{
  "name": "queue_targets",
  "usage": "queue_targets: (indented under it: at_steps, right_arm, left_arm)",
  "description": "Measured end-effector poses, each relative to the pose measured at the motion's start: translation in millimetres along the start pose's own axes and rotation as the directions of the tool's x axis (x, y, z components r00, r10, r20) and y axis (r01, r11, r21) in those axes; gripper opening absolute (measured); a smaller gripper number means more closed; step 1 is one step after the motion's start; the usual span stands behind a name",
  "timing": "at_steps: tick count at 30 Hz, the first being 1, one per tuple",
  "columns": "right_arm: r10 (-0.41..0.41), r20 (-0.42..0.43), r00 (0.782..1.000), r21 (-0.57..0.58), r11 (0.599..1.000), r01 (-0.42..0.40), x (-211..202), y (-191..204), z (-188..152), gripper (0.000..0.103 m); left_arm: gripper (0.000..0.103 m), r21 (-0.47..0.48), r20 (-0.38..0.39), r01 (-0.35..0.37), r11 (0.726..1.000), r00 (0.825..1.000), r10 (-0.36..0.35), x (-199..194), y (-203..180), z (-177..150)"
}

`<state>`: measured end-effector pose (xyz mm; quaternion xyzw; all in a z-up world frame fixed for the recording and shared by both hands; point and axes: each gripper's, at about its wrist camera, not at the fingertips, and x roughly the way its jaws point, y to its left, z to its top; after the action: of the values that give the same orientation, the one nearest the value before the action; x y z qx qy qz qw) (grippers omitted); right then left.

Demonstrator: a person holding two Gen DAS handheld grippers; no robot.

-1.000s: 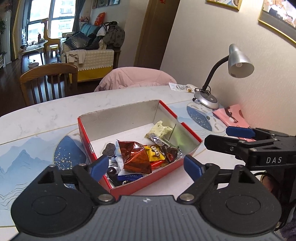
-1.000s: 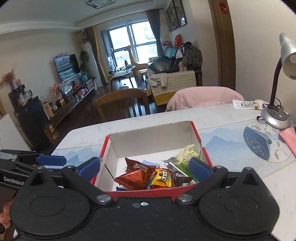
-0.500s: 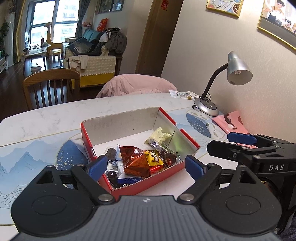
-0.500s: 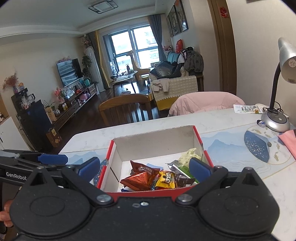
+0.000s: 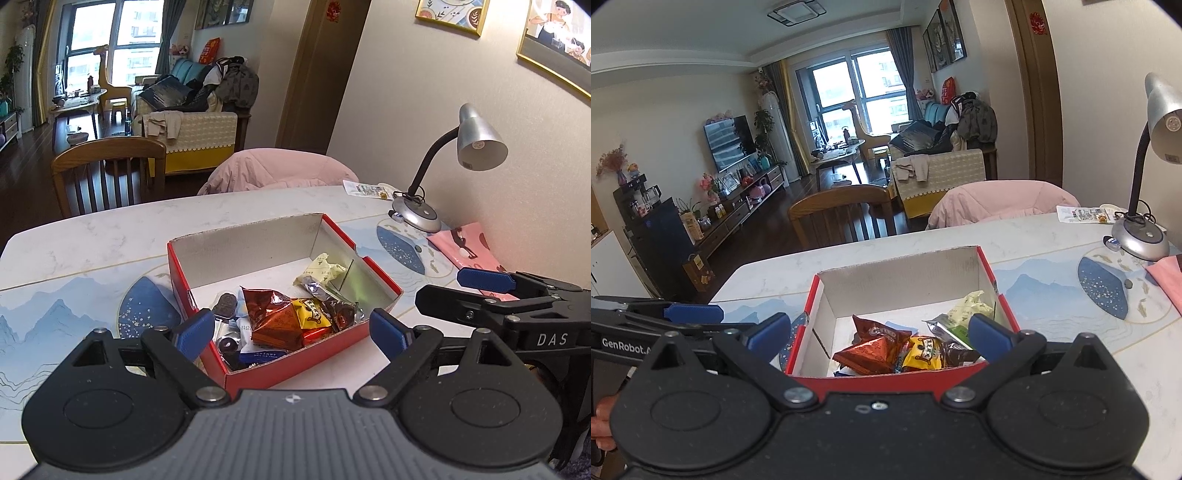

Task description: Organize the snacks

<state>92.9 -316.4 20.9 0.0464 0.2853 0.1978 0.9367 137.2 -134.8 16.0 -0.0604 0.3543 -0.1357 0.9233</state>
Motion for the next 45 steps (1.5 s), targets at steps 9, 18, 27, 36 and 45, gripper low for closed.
queue_targets:
  at_steps: [9, 18, 27, 36, 45]
  right_arm:
    - [-0.002, -0.002, 1.0, 0.006, 1.0, 0.002, 0.6, -0.6, 0.0, 0.103]
    - [-0.004, -0.007, 1.0, 0.016, 1.0, 0.005, 0.3, 0.7, -5.4, 0.103]
    - [-0.011, -0.019, 1.0, 0.034, 0.999, 0.012, 3.6, 2.2, -9.5, 0.103]
    - [-0.011, -0.02, 1.0, 0.036, 0.999, 0.012, 3.9, 2.2, -9.5, 0.103]
    - [-0.01, -0.022, 1.0, 0.043, 0.999, 0.011, 4.5, 2.2, -10.4, 0.103]
  left_arm:
    - [0.091, 0.003, 0.001, -0.003, 1.0, 1.0, 0.003, -0.3, -1.6, -0.9]
    - [0.091, 0.002, 0.002, -0.004, 1.0, 1.0, 0.004, -0.1, -2.0, -0.7]
    - [0.091, -0.007, -0.012, -0.006, 1.0, 1.0, 0.006, 1.0, -0.6, -1.5]
    - [0.091, -0.009, -0.013, -0.007, 1.0, 1.0, 0.007, 2.8, 1.1, -1.3]
    - [0.091, -0.007, -0.025, -0.011, 1.0, 1.0, 0.01, 6.2, 1.2, -2.7]
